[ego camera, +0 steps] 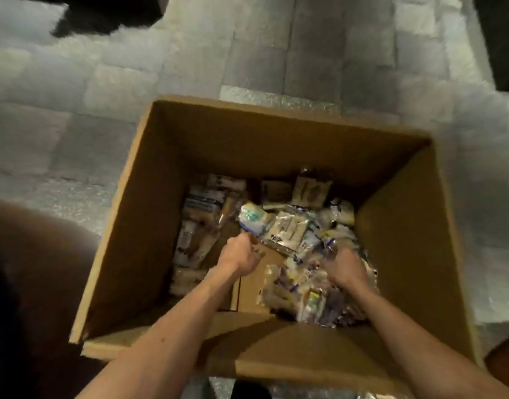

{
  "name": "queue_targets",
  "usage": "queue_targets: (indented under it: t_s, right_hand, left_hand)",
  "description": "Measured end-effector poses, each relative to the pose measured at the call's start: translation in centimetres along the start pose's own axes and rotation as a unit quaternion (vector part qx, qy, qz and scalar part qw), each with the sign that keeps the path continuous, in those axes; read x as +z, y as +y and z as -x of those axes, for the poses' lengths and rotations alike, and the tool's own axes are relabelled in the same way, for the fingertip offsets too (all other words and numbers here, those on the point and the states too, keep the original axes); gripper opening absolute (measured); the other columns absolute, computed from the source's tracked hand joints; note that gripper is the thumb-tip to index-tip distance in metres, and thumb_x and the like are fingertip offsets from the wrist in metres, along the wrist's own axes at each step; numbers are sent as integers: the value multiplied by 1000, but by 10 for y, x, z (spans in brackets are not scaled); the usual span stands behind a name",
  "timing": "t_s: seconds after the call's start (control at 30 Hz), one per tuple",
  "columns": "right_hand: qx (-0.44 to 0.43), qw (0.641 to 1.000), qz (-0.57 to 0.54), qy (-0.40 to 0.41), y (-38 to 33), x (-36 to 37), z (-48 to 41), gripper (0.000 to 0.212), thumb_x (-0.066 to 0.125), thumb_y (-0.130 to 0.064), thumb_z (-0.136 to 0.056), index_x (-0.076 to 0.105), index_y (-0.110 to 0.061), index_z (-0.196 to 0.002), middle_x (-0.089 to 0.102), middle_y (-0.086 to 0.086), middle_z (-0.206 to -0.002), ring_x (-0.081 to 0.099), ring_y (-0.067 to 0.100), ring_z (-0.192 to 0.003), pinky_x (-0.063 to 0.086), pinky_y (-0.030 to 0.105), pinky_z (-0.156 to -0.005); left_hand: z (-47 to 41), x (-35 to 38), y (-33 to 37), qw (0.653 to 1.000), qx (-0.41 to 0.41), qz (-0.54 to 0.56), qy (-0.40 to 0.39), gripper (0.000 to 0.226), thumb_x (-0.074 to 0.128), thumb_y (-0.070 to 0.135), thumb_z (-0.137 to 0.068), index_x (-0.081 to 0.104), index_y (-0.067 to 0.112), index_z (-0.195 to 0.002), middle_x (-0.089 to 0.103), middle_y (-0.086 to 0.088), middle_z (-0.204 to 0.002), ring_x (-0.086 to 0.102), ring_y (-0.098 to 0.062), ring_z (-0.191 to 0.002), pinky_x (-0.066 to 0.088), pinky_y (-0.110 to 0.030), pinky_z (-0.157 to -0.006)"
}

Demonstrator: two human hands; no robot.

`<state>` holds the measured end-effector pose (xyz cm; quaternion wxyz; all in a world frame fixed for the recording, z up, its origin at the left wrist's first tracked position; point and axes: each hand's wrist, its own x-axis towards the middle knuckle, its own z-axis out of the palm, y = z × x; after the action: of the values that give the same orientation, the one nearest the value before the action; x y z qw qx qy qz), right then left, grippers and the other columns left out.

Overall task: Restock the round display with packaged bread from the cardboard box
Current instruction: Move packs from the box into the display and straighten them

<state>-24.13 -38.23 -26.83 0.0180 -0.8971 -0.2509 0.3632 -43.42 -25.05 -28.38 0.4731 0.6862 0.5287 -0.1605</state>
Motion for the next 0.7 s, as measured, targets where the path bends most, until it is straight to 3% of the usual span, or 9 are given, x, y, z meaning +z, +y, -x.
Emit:
queue_targets:
  t_s: [0.17, 0.23, 0.3, 0.4, 0.47, 0.57, 0.7]
  right_hand:
    - [7, 1000, 10, 10, 38, -3, -83, 86, 75, -42, -85, 29, -9, -150, 31, 17, -156, 31, 36, -142, 30, 44, -116]
    - [-1, 1000, -2, -11, 45, 1, -103, 109, 78, -56, -75, 19, -12, -155, 16, 11, -163, 21, 35, -148, 24, 48, -120]
    - [-7, 998, -33, -45, 46, 8, -116, 128, 79, -70, -63, 10, -17, -157, 8, 5, -166, 15, 32, -151, 22, 51, -121]
    - [-8, 997, -23, -75, 46, 20, -122, 136, 82, -70, -57, 1, -26, -158, 7, 4, -167, 11, 31, -152, 20, 55, -121]
    - [-7, 997, 8, -71, 45, 21, -121, 133, 85, -60, -62, -1, -29, -158, 9, 5, -166, 9, 33, -152, 17, 56, -120]
    - [-1, 998, -1, -64, 48, 16, -126, 119, 87, -40, -71, 7, -30, -158, 23, 9, -162, 19, 33, -149, 22, 49, -120]
    - [6, 997, -15, -74, 46, 7, -126, 102, 82, -24, -80, 15, -27, -157, 31, 6, -159, 29, 31, -146, 27, 44, -119]
  left_hand:
    - [-81, 56, 15, 996, -16, 89, -10, 47, 62, 40, -94, 57, 12, -132, 62, -11, -129, 57, -29, -120, 47, -39, -103]
    - [-103, 73, 19, 994, -10, 108, 6, 56, 60, 45, -94, 50, 10, -137, 57, -13, -133, 53, -30, -124, 44, -43, -106]
    - [-123, 90, 19, 993, -25, 112, 21, 73, 58, 65, -87, 46, 12, -136, 55, -13, -134, 51, -31, -124, 44, -48, -105]
    - [-141, 114, 11, 991, -43, 125, 38, 103, 53, 93, -57, 47, 18, -127, 59, -6, -122, 58, -28, -113, 51, -50, -96]
    - [-139, 115, 11, 983, -62, 175, 7, 115, 61, 96, -44, 45, 19, -128, 61, -6, -122, 62, -27, -110, 55, -48, -92]
    - [-126, 106, 15, 949, -77, 301, -54, 95, 86, 64, -54, 51, 16, -127, 67, -5, -117, 69, -21, -101, 59, -29, -74]
    - [-110, 102, 18, 937, -66, 331, -87, 40, 83, 28, -76, 55, 22, -103, 70, -2, -102, 69, -11, -84, 53, -16, -61]
